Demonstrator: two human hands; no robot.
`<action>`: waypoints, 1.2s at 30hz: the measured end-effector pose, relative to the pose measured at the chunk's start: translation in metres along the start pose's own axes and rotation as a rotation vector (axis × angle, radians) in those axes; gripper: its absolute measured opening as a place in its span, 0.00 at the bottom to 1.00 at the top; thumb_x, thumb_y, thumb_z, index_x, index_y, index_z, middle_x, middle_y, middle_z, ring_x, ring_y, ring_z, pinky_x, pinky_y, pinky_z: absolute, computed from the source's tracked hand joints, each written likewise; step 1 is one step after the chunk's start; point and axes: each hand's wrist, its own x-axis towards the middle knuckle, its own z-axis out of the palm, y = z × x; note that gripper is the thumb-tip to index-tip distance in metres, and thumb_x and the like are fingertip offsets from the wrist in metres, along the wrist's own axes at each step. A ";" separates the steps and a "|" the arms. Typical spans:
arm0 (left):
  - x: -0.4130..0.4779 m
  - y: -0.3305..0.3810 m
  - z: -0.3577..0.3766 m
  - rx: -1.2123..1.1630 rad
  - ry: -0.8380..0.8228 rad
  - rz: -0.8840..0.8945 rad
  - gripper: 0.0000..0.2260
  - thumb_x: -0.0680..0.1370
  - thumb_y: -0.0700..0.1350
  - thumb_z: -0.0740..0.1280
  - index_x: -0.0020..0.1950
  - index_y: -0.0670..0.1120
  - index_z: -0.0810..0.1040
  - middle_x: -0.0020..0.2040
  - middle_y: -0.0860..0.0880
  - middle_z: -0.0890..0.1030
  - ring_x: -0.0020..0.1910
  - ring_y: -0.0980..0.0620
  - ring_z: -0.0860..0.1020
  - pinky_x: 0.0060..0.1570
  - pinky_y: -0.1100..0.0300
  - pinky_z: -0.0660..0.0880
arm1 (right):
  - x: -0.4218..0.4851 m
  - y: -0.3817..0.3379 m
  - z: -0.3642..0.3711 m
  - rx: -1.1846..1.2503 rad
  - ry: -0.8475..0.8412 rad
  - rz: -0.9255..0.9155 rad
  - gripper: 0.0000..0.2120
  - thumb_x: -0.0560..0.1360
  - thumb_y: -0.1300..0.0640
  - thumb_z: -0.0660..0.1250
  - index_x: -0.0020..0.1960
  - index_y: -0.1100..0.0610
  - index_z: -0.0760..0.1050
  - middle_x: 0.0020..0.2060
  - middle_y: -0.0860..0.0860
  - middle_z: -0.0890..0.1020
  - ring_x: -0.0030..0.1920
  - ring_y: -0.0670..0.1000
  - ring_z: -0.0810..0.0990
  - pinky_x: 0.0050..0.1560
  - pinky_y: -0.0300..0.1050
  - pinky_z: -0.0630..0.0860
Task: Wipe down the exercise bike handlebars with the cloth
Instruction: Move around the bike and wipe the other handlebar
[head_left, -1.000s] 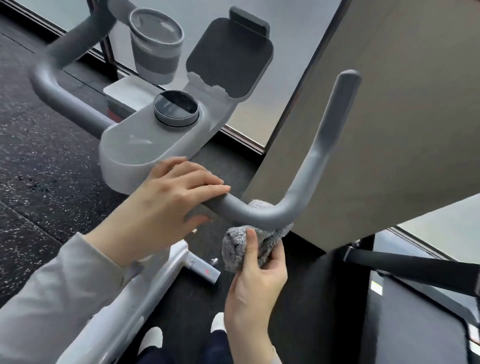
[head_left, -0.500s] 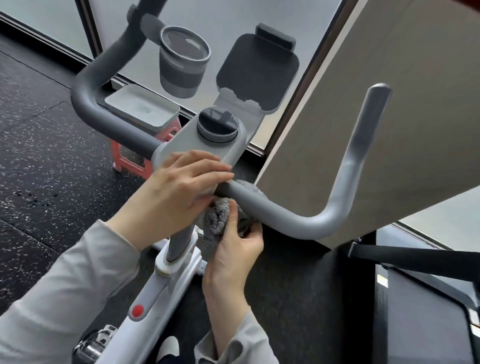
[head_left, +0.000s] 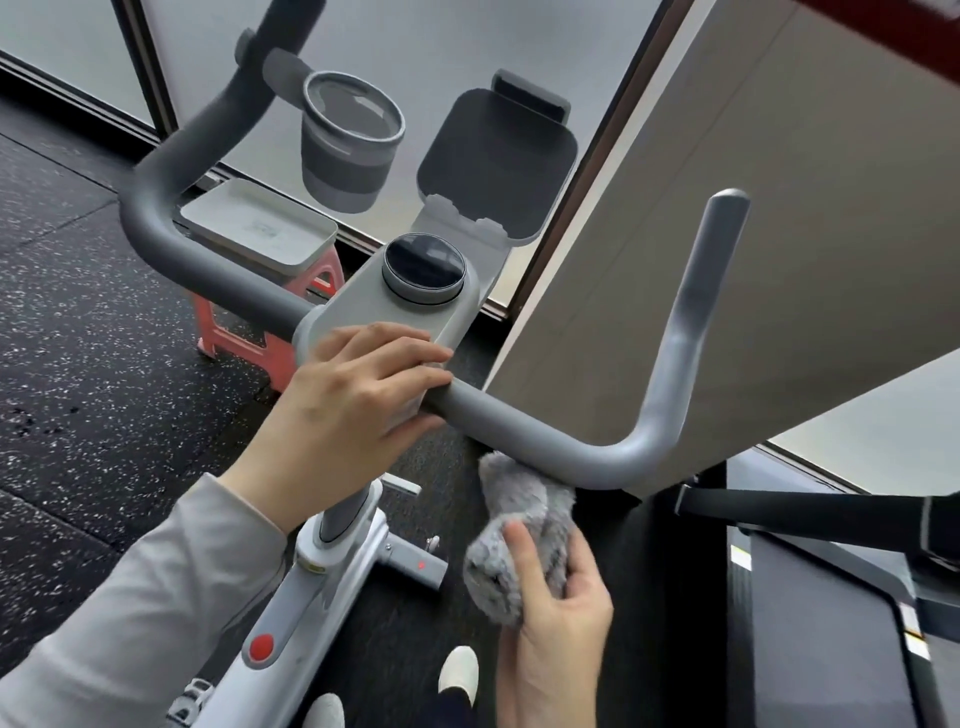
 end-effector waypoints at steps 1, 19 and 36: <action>0.000 0.001 0.001 0.009 0.009 -0.005 0.11 0.70 0.49 0.68 0.50 0.46 0.83 0.56 0.53 0.82 0.58 0.50 0.78 0.59 0.53 0.69 | -0.002 -0.006 -0.009 -0.063 0.050 -0.077 0.25 0.56 0.58 0.76 0.53 0.56 0.81 0.46 0.56 0.86 0.46 0.53 0.85 0.44 0.41 0.81; -0.005 -0.002 0.002 -0.030 0.048 -0.121 0.12 0.67 0.48 0.72 0.48 0.44 0.81 0.55 0.46 0.80 0.50 0.50 0.73 0.52 0.54 0.69 | 0.092 -0.082 0.113 -1.435 -0.682 -0.495 0.08 0.74 0.53 0.69 0.46 0.59 0.77 0.38 0.51 0.82 0.42 0.50 0.78 0.39 0.38 0.68; 0.007 0.033 0.012 -0.071 -0.057 -0.065 0.19 0.68 0.59 0.70 0.52 0.47 0.82 0.51 0.50 0.82 0.56 0.47 0.78 0.62 0.49 0.71 | 0.100 -0.125 0.035 -1.698 -0.770 -0.533 0.09 0.76 0.55 0.66 0.45 0.62 0.78 0.40 0.54 0.79 0.44 0.52 0.76 0.45 0.42 0.68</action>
